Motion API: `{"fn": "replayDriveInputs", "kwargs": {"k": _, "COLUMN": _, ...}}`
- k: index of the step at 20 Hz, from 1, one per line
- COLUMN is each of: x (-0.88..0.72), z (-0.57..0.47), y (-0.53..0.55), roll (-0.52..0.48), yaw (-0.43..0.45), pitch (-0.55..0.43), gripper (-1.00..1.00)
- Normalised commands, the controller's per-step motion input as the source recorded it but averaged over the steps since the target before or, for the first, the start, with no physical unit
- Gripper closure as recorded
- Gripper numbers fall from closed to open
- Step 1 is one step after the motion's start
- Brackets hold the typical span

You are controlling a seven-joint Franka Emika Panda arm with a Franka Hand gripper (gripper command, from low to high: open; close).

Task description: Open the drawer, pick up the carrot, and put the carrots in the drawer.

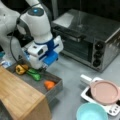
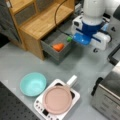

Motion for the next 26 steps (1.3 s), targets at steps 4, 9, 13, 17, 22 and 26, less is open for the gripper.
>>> {"fn": "replayDriveInputs", "kwargs": {"k": 4, "x": -0.06, "z": -0.09, "y": -0.20, "roll": -0.048, "yaw": 0.021, "pitch": -0.089, "gripper": -1.00}}
{"fn": "replayDriveInputs", "kwargs": {"k": 9, "x": -0.07, "z": -0.06, "y": -0.27, "roll": -0.088, "yaw": 0.084, "pitch": -0.073, "gripper": -1.00}}
{"fn": "replayDriveInputs", "kwargs": {"k": 13, "x": -0.07, "z": -0.01, "y": -0.36, "roll": -0.119, "yaw": 0.159, "pitch": -0.059, "gripper": -1.00}}
{"fn": "replayDriveInputs", "kwargs": {"k": 17, "x": -0.06, "z": 0.03, "y": -0.37, "roll": -0.142, "yaw": 0.190, "pitch": -0.041, "gripper": -1.00}}
{"fn": "replayDriveInputs", "kwargs": {"k": 22, "x": -0.06, "z": 0.10, "y": -0.34, "roll": -0.123, "yaw": 0.190, "pitch": -0.011, "gripper": -1.00}}
{"fn": "replayDriveInputs", "kwargs": {"k": 26, "x": -0.04, "z": 0.18, "y": -0.35, "roll": -0.078, "yaw": 0.219, "pitch": 0.029, "gripper": -1.00}}
